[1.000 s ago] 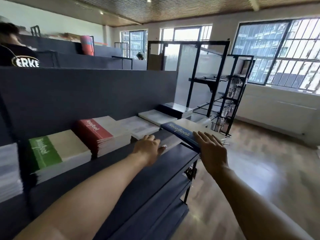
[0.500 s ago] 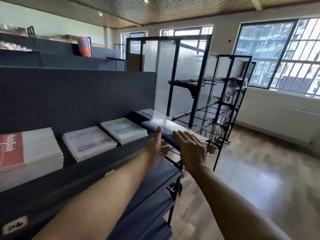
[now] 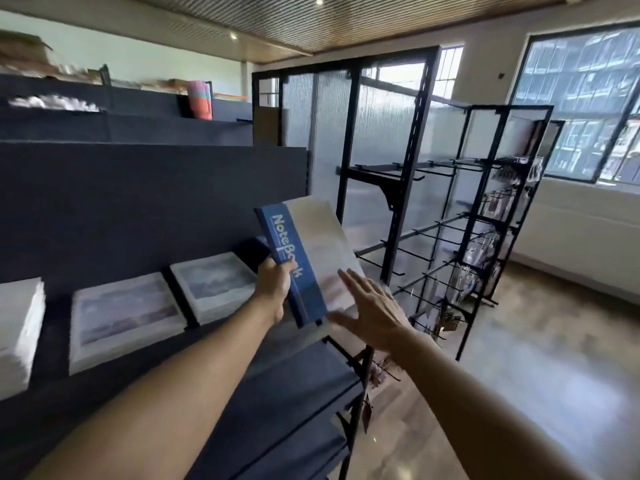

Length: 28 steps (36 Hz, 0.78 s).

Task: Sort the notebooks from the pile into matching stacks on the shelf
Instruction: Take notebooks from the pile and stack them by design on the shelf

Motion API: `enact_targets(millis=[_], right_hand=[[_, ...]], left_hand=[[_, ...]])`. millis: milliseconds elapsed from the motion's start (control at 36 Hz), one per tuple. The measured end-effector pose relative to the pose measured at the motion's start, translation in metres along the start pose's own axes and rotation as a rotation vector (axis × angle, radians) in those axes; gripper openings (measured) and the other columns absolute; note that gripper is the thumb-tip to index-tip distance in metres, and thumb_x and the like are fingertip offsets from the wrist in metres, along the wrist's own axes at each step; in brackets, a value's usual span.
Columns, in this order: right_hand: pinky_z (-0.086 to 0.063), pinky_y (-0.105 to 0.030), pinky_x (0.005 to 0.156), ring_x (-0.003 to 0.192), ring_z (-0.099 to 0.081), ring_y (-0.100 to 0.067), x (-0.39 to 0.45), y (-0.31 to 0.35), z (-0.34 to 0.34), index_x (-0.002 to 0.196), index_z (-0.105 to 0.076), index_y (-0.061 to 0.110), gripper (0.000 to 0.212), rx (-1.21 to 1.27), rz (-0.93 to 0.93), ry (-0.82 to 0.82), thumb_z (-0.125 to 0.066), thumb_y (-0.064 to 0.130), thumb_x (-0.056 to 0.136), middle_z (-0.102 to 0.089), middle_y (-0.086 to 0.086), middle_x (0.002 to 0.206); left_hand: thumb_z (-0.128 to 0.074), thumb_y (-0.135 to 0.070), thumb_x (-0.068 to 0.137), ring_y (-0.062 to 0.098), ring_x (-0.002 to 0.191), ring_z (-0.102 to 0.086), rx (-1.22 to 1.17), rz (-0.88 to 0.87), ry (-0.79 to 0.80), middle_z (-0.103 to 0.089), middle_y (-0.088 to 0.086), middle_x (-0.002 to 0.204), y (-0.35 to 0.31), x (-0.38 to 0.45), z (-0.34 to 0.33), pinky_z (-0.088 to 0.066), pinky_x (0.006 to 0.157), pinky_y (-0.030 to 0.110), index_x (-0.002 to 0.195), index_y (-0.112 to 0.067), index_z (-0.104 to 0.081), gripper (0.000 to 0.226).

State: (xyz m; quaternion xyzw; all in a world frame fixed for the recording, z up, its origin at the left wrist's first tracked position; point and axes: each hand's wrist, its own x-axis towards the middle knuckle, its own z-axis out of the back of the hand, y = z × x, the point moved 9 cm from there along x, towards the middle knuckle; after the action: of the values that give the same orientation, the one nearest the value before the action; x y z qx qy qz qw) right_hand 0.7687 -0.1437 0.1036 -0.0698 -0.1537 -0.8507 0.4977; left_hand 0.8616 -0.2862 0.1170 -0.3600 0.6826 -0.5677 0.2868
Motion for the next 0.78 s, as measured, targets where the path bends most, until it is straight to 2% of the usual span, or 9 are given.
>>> enact_targets(millis=[56,139,222,333,417,472,583,694,778], right_hand=[[-0.026,-0.047,0.114,0.144,-0.02,-0.023,0.017,-0.025,0.006,0.153,-0.005,0.027,0.089,0.148,-0.126,-0.098,-0.044,0.069,0.085,-0.011,0.001,0.16],[-0.035,-0.046,0.107,0.138,-0.033,-0.029,0.04,-0.056,0.006,0.152,-0.011,0.019,0.091,0.414,-0.31,-0.174,-0.059,0.055,0.085,-0.026,-0.005,0.156],[-0.048,-0.043,0.091,0.117,-0.053,-0.03,0.063,-0.069,-0.001,0.141,-0.027,0.015,0.078,0.698,-0.375,-0.227,-0.071,0.039,0.082,-0.051,-0.009,0.134],[-0.045,-0.023,0.062,0.094,-0.056,-0.023,0.08,-0.081,-0.01,0.116,-0.046,0.01,0.048,1.058,-0.45,-0.282,-0.076,0.018,0.08,-0.057,-0.005,0.105],[-0.051,-0.029,0.069,0.088,-0.06,-0.024,0.095,-0.097,-0.016,0.102,-0.056,0.012,0.029,1.24,-0.429,-0.275,-0.072,0.003,0.08,-0.064,-0.009,0.099],[-0.05,-0.035,0.077,0.088,-0.06,-0.026,0.105,-0.107,-0.017,0.097,-0.06,0.011,0.026,1.275,-0.409,-0.237,-0.068,-0.004,0.078,-0.066,-0.009,0.095],[-0.046,-0.036,0.075,0.084,-0.057,-0.027,0.12,-0.119,-0.019,0.089,-0.063,0.01,0.032,1.356,-0.39,-0.139,-0.066,0.004,0.057,-0.064,-0.01,0.086],[-0.046,-0.032,0.071,0.083,-0.056,-0.027,0.126,-0.129,-0.028,0.098,-0.061,0.007,0.025,1.388,-0.361,-0.024,-0.058,-0.01,0.079,-0.064,-0.008,0.085],[-0.052,-0.045,0.083,0.088,-0.062,-0.033,0.131,-0.137,-0.039,0.091,-0.065,0.009,0.017,1.36,-0.322,0.018,-0.063,-0.005,0.081,-0.068,-0.011,0.091]], left_hand=[[-0.049,-0.008,0.099,0.005,0.071,-0.049,0.047,-0.068,0.034,-0.054,-0.003,0.084,-0.007,0.007,-0.002,-0.039,0.058,0.02,0.11,-0.01,-0.052,0.012],[-0.049,-0.006,0.099,0.002,0.072,-0.049,0.134,-0.121,0.073,-0.056,0.003,0.099,-0.006,0.015,-0.007,-0.042,0.057,0.012,0.114,-0.008,-0.053,0.016],[-0.05,-0.003,0.097,0.003,0.074,-0.052,0.161,-0.153,0.085,-0.057,0.005,0.103,-0.001,0.023,-0.016,-0.044,0.054,0.003,0.12,-0.004,-0.056,0.024],[-0.051,0.0,0.096,0.004,0.078,-0.056,0.156,-0.173,0.092,-0.06,-0.001,0.093,0.006,0.035,-0.03,-0.048,0.064,0.007,0.117,-0.007,-0.058,0.023],[-0.051,-0.002,0.097,0.006,0.079,-0.058,0.156,-0.172,0.067,-0.061,-0.005,0.089,0.013,0.048,-0.037,-0.048,0.078,0.016,0.117,-0.005,-0.058,0.022],[-0.051,-0.003,0.097,0.007,0.081,-0.059,0.149,-0.165,0.05,-0.062,-0.003,0.092,0.018,0.053,-0.042,-0.047,0.081,0.018,0.117,-0.008,-0.057,0.021],[-0.05,-0.003,0.097,0.008,0.084,-0.06,0.111,-0.129,0.003,-0.062,-0.003,0.096,0.03,0.055,-0.055,-0.048,0.077,0.015,0.117,-0.012,-0.056,0.022],[-0.051,-0.002,0.097,0.011,0.088,-0.059,0.114,-0.111,-0.068,-0.062,-0.006,0.093,0.039,0.055,-0.064,-0.047,0.083,0.019,0.112,-0.016,-0.056,0.022],[-0.052,-0.003,0.096,0.01,0.089,-0.057,0.118,-0.087,-0.114,-0.061,-0.005,0.095,0.043,0.048,-0.07,-0.046,0.077,0.018,0.112,-0.018,-0.054,0.023]])
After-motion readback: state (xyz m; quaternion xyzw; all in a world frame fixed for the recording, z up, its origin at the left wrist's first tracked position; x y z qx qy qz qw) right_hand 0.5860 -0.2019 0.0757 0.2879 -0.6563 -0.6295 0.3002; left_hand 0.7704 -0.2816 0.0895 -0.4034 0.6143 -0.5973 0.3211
